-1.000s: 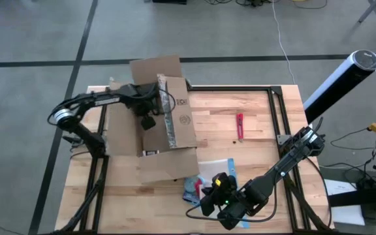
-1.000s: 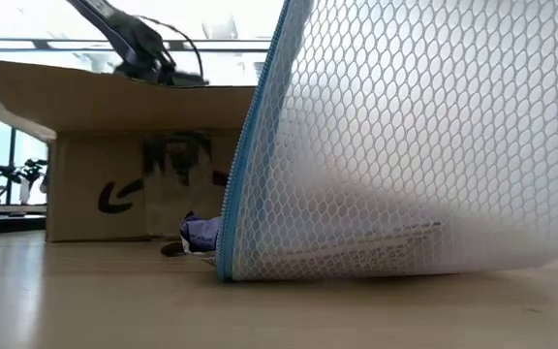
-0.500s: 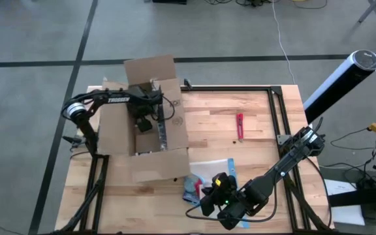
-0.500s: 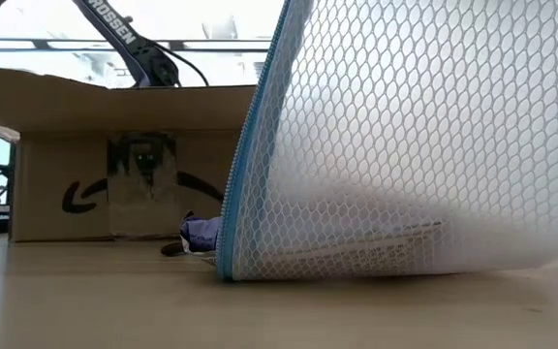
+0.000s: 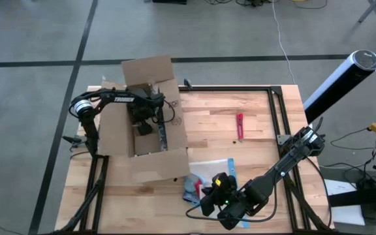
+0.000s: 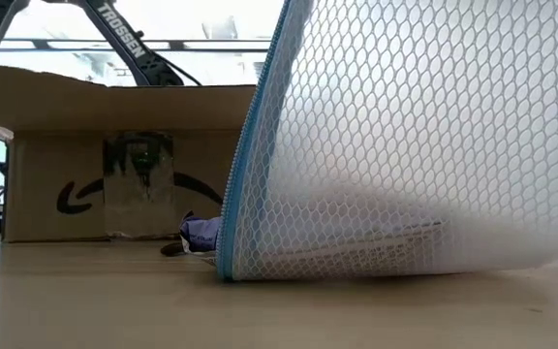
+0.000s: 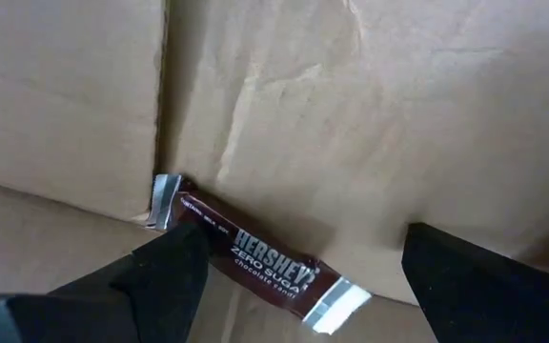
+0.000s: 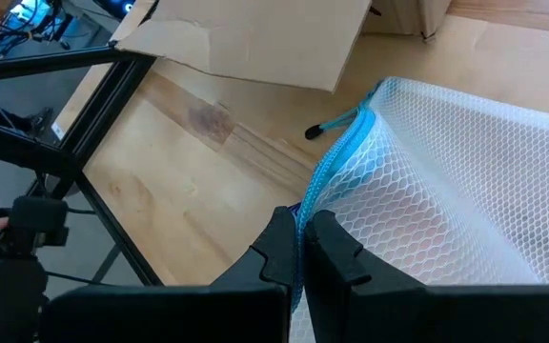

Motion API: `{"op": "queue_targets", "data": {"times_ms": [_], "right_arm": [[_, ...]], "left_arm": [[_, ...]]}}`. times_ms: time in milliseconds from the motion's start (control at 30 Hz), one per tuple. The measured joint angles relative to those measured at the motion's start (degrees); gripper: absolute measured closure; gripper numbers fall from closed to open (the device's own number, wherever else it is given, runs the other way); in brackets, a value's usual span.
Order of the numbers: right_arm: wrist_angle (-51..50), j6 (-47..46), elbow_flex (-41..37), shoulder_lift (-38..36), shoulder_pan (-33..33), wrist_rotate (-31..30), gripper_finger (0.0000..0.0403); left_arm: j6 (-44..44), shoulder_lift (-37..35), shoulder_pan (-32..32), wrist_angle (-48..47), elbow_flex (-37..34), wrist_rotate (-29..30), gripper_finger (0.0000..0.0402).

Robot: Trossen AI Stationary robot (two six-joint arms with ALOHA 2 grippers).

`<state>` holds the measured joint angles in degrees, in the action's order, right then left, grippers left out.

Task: Unpack boxes
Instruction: Put the top brown chocolate bar into the blue transparent zip bag

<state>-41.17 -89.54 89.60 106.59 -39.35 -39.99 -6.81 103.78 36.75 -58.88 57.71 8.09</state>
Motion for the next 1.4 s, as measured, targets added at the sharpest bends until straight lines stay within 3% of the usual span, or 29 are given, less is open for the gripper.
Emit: {"op": "queue_targets", "data": {"times_ms": [567,667,867,1000,1067,1400], "right_arm": [[0.0,-0.02,-0.02,0.02,0.02,-0.02,0.0403],[0.0,-0.02,-0.02,0.02,0.0,-0.02,0.0403],[0.0,-0.02,-0.02,0.0,0.0,-0.02,0.0403],[0.02,-0.02,-0.01,0.01,0.0,-0.02,0.0403],[0.0,-0.02,-0.01,0.0,0.02,-0.02,0.0403],[0.0,0.0,-0.02,0.02,0.02,-0.02,0.0403]], "left_arm": [[1.13,-0.43,-0.07,0.43,-0.11,2.96,0.01],[1.74,-0.43,-0.03,0.49,-0.11,3.3,0.0151],[3.42,-0.56,-0.01,0.32,-0.09,4.14,0.0304],[4.4,-0.65,-0.02,0.41,-0.09,3.93,0.038],[4.61,-0.87,-0.01,0.39,-0.09,3.74,0.0396],[5.8,-6.2,0.0,-2.15,1.95,3.21,0.0401]]}}
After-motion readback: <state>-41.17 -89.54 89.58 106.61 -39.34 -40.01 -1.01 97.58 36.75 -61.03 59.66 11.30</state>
